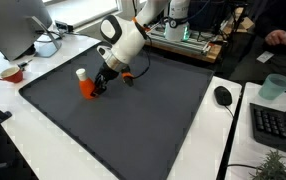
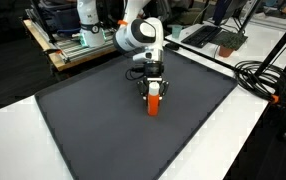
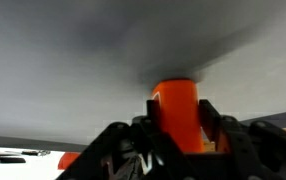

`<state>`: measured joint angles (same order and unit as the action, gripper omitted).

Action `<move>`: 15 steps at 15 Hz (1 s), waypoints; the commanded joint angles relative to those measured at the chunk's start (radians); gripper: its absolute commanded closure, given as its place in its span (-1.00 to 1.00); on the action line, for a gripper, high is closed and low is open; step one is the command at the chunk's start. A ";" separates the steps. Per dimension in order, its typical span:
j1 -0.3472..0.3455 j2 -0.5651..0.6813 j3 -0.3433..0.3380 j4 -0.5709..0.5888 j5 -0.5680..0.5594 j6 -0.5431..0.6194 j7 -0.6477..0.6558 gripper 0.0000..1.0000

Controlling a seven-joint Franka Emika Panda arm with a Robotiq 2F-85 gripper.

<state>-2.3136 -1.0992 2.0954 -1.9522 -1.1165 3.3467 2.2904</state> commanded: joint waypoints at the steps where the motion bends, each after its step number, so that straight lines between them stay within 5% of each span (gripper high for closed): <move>1: 0.027 -0.027 -0.041 -0.013 0.048 0.032 0.048 0.58; 15: 0.180 0.042 -0.203 -0.178 0.059 0.038 0.099 0.58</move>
<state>-2.1661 -1.0764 1.9233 -2.0816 -1.0625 3.3648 2.3739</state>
